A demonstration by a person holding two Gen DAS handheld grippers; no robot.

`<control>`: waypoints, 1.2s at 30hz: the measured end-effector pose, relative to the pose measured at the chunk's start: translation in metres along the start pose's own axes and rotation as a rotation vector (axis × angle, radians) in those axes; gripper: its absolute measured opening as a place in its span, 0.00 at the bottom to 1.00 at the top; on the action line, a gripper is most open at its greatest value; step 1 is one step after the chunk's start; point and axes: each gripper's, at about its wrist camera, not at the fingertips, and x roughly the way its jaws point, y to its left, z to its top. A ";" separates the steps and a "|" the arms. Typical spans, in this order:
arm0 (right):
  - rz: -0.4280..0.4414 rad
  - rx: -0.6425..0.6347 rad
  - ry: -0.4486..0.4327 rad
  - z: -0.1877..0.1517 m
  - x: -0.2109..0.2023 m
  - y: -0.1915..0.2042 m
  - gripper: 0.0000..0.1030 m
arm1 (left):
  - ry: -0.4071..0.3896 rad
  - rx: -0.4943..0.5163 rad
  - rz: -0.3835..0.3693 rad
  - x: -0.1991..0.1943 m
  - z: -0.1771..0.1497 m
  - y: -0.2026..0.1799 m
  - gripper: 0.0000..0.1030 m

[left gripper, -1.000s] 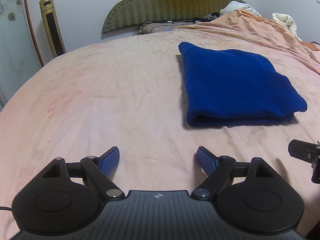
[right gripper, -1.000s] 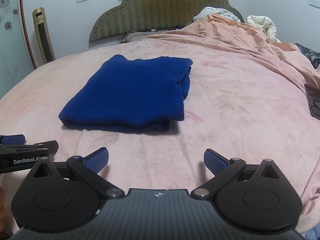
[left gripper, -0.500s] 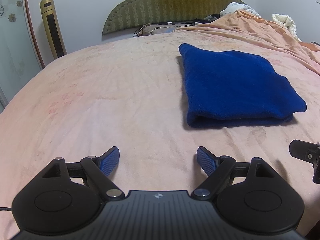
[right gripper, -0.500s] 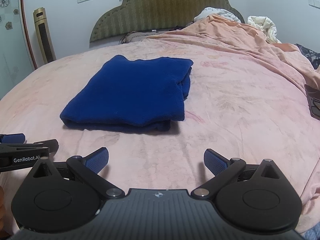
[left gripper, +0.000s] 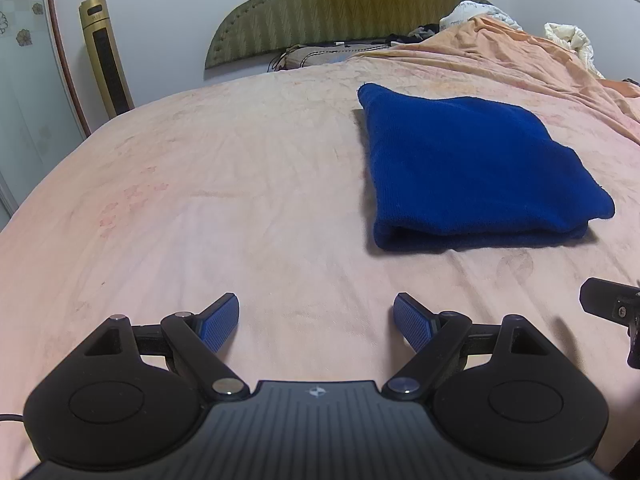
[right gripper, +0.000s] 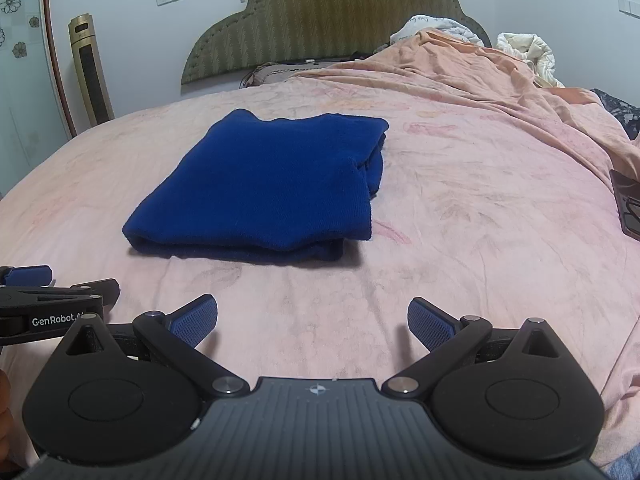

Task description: Fold small clothes

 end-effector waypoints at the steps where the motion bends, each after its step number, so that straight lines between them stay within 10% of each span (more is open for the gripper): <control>1: 0.001 -0.001 0.001 0.000 0.000 0.000 1.00 | 0.001 -0.001 -0.003 0.000 0.000 0.000 0.82; 36: 0.009 -0.008 -0.001 -0.001 -0.001 0.002 1.00 | 0.000 0.002 -0.011 -0.001 0.000 -0.001 0.82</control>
